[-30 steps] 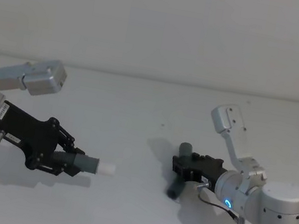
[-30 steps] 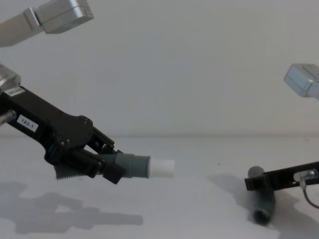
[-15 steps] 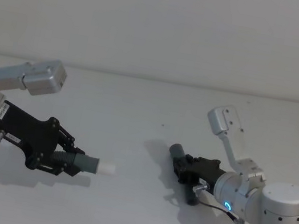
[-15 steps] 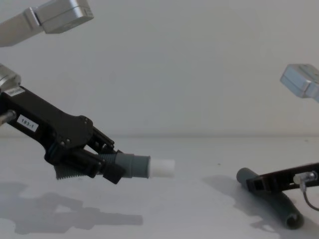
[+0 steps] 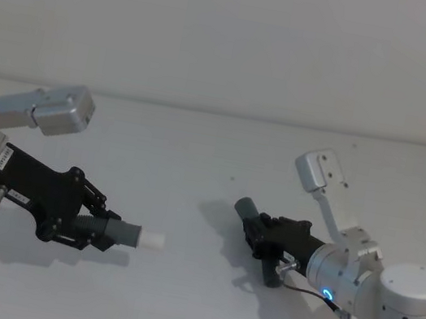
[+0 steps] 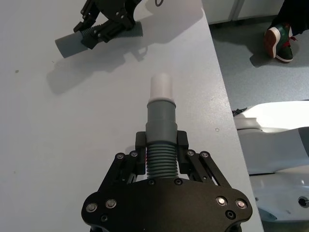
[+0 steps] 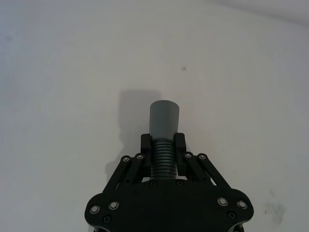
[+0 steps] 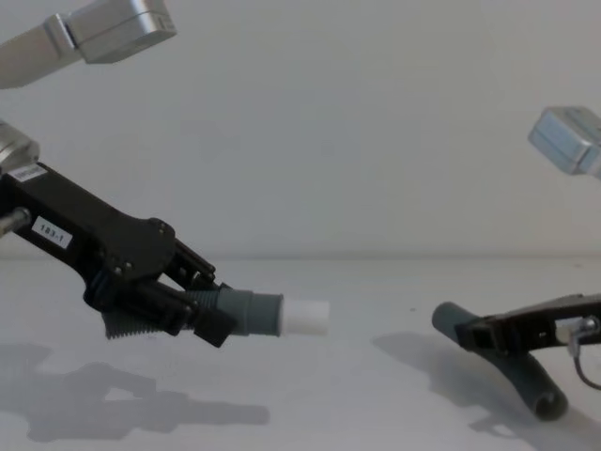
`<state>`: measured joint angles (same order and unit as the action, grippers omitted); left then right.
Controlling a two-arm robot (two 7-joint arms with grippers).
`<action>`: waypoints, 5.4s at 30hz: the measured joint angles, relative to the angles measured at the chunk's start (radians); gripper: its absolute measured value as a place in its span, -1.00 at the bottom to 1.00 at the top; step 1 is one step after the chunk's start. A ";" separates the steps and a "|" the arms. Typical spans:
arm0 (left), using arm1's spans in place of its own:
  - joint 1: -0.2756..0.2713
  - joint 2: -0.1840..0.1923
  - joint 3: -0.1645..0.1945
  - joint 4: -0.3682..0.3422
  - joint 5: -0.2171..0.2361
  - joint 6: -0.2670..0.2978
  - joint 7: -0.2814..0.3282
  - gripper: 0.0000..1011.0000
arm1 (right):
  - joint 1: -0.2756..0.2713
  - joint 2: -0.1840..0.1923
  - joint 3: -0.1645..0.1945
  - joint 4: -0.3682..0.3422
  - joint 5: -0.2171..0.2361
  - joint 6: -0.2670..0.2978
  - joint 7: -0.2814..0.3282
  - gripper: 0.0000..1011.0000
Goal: Use both hands to pick up one end of the pipe from the table, align the ends, and insert them.
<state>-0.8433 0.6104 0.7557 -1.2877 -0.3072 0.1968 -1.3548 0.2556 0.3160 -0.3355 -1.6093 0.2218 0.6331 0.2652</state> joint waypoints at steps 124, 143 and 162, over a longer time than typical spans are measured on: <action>0.000 0.000 0.000 0.000 0.000 0.000 0.000 -0.35 | 0.317 0.293 -0.267 0.306 0.018 -1.083 0.866 -0.52; 0.000 0.000 0.000 0.000 0.000 0.000 0.000 -0.35 | 0.346 0.274 -0.292 0.313 0.001 -1.056 0.847 -0.52; 0.000 0.000 0.000 0.000 0.000 0.000 0.000 -0.35 | 0.363 0.261 -0.316 0.322 0.000 -1.047 0.838 -0.52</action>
<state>-0.8433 0.6104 0.7557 -1.2877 -0.3071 0.1968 -1.3548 0.6182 0.5767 -0.6519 -1.2868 0.2217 -0.4142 1.1037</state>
